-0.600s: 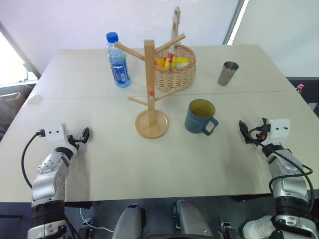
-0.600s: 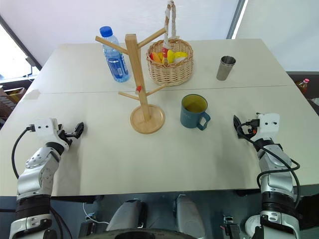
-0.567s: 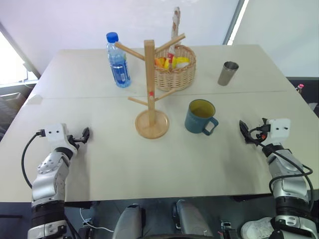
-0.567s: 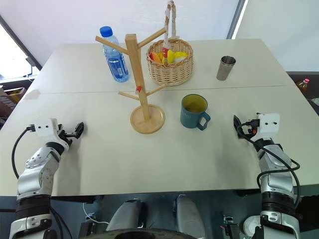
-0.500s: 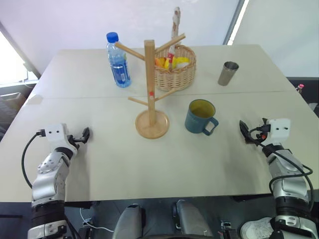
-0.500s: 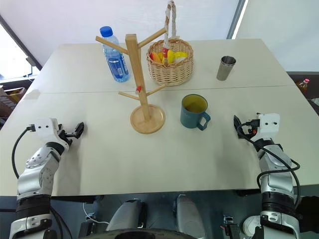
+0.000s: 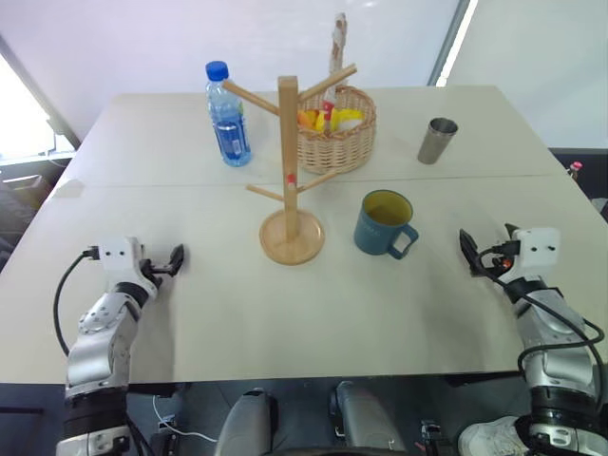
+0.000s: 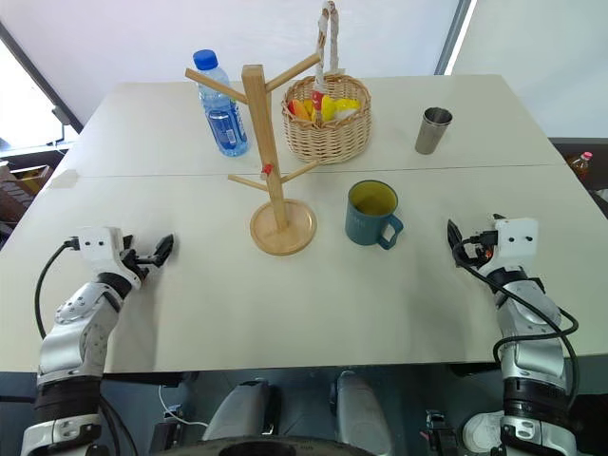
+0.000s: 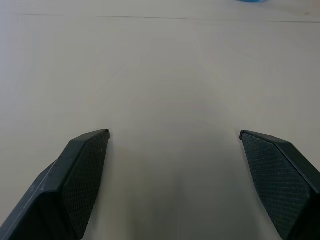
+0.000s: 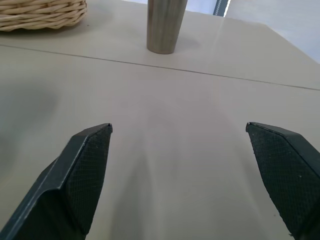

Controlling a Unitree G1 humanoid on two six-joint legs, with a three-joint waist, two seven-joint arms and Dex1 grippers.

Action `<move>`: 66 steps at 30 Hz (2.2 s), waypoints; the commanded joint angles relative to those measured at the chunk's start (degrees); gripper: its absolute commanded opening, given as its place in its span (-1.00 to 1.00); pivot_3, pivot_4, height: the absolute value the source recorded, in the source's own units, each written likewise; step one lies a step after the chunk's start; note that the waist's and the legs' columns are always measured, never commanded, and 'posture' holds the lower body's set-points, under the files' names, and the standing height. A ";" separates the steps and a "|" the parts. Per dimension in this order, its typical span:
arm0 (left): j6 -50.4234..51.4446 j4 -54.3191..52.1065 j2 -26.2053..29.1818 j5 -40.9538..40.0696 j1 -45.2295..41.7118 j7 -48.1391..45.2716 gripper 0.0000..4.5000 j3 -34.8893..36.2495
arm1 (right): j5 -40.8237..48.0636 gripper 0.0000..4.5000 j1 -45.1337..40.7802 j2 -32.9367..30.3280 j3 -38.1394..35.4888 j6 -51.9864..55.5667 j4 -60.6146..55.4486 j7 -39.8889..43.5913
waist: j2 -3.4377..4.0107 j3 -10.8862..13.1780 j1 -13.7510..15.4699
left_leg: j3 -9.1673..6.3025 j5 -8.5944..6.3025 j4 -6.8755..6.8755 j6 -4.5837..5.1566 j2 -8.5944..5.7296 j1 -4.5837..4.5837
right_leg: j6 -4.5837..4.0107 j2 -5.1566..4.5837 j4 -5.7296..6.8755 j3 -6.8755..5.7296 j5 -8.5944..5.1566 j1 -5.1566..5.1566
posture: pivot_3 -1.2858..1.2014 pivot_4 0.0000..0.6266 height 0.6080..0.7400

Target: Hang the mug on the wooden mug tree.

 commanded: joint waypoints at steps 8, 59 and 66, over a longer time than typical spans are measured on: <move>-1.10 -11.69 2.04 -4.66 4.25 -17.34 1.00 -10.73 | 5.03 0.97 9.01 -1.95 1.61 3.75 -14.38 10.42 | 0.01 0.00 -0.16 | 0.01 0.00 0.00 0.00 0.02 0.03 | -0.02 0.02 0.00 0.01 -0.01 0.00 | 0.03 -0.52 1.00; -2.72 -21.90 4.20 -4.41 3.30 -26.94 1.00 -25.42 | -9.32 -0.99 3.47 15.28 15.75 -0.97 -13.59 -7.26 | 0.05 -0.01 -0.25 | 0.00 0.00 0.02 0.01 0.01 0.04 | -0.03 0.08 0.01 0.01 -0.02 0.01 | 0.03 -0.52 1.00; -7.13 -19.35 4.70 -4.10 3.70 -24.80 1.00 -19.07 | -23.45 -0.99 1.23 2.23 23.66 -1.11 -24.50 -0.29 | 0.07 0.01 -0.39 | 0.02 0.01 0.02 0.01 0.00 0.03 | -0.03 0.09 0.00 0.01 -0.02 -0.01 | 0.03 -0.52 1.00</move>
